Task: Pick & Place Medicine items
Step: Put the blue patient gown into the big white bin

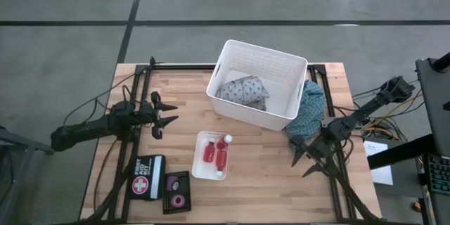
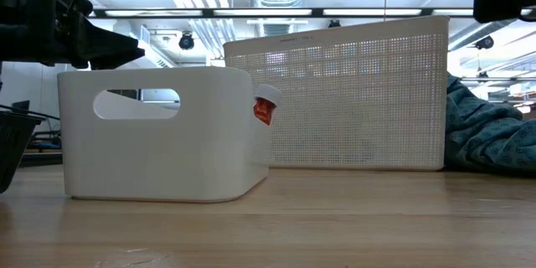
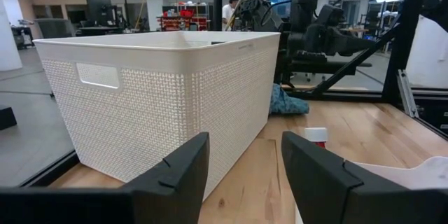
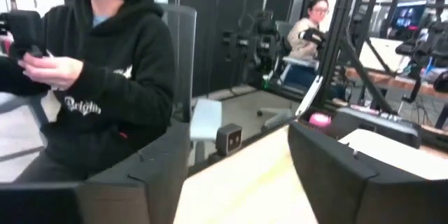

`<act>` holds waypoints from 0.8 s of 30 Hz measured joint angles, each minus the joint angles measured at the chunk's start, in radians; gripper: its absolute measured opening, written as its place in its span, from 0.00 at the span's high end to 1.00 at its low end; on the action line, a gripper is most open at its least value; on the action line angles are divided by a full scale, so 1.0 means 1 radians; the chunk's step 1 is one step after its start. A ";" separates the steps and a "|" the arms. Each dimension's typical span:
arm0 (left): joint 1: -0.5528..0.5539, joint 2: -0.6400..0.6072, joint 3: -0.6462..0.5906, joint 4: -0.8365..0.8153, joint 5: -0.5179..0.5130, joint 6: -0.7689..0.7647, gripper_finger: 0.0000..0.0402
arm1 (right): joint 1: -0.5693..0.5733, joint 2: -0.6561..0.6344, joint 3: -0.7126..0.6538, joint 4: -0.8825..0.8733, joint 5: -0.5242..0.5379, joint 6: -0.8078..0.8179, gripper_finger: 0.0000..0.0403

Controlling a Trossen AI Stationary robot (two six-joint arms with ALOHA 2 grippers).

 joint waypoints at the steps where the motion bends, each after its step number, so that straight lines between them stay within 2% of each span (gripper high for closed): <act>1: 0.000 0.000 0.000 0.000 0.000 0.000 0.54 | 0.000 0.000 0.000 0.008 0.000 0.001 0.38; 9: 0.000 0.000 0.000 0.000 0.000 0.000 0.54 | 0.000 -0.001 0.000 0.013 0.008 -0.004 0.04; 16: 0.000 0.000 0.000 0.000 0.000 0.000 0.54 | 0.000 -0.001 0.000 0.016 0.008 -0.007 0.01; 24: 0.000 -0.001 0.000 0.000 0.000 0.000 0.54 | -0.004 0.000 0.000 0.008 0.057 -0.162 0.02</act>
